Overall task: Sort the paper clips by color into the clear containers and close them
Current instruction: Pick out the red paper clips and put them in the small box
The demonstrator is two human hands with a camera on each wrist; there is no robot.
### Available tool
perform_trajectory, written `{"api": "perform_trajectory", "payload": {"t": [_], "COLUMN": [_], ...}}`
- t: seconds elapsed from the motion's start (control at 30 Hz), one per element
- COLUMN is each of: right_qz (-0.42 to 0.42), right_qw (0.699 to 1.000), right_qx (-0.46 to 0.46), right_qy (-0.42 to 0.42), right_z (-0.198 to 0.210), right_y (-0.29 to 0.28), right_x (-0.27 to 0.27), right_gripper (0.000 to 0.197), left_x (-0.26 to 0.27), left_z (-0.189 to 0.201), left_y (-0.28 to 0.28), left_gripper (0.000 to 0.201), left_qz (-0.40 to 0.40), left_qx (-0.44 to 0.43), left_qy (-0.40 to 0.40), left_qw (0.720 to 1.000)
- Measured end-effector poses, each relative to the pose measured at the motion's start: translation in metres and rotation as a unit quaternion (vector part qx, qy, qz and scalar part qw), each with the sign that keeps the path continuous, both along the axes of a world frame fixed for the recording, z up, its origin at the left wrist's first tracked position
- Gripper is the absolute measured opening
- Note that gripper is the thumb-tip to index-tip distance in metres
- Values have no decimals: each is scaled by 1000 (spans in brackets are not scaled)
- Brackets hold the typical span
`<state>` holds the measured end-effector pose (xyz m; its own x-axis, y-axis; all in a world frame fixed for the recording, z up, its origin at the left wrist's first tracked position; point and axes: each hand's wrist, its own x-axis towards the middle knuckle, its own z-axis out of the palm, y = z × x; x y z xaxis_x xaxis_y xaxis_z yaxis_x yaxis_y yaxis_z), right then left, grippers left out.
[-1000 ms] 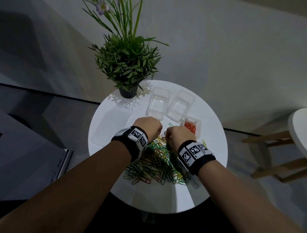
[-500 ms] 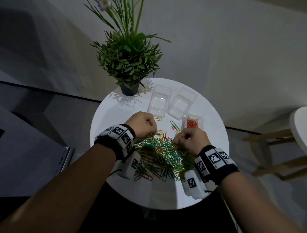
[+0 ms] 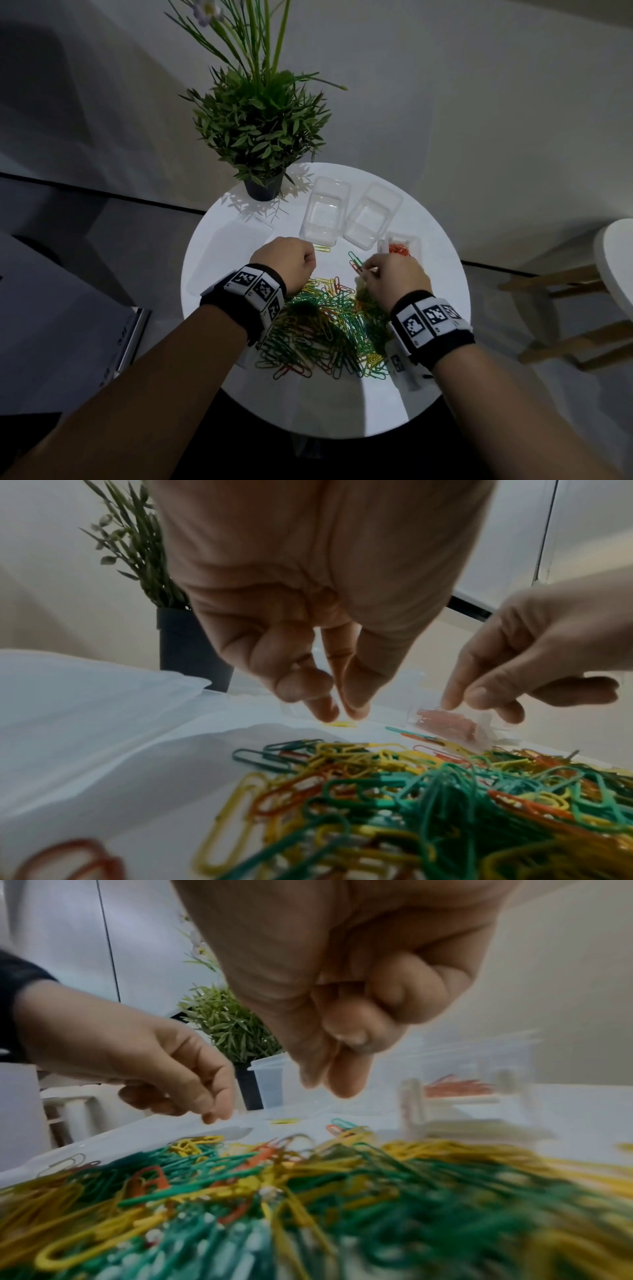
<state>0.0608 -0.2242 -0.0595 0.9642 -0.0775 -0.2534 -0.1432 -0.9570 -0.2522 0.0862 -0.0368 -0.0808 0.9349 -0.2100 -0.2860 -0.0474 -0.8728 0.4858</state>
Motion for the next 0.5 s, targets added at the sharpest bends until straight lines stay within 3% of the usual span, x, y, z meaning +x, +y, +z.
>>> {"api": "perform_trajectory", "payload": {"t": [0.1, 0.23, 0.3, 0.43, 0.5], "right_qz": [43, 82, 104, 90, 84], "right_qw": [998, 991, 989, 995, 995], "right_qx": [-35, -72, -70, -31, -42], "right_qy": [30, 80, 74, 17, 20], "right_z": [-3, -13, -16, -20, -23], "right_y": [21, 27, 25, 22, 23], "right_x": [11, 14, 11, 9, 13], "right_gripper": [22, 25, 24, 25, 24], "left_x": [7, 11, 10, 4, -3], "left_z": [-2, -3, -4, 1, 6], "left_y": [-2, -4, -4, 6, 11], "left_gripper": [32, 43, 45, 30, 20], "left_qz": [-1, -102, -120, -45, -30], "left_qx": [18, 119, 126, 53, 64], "left_qy": [-4, 8, 3, -8, -7], "left_qw": [1000, 988, 985, 998, 997]}}
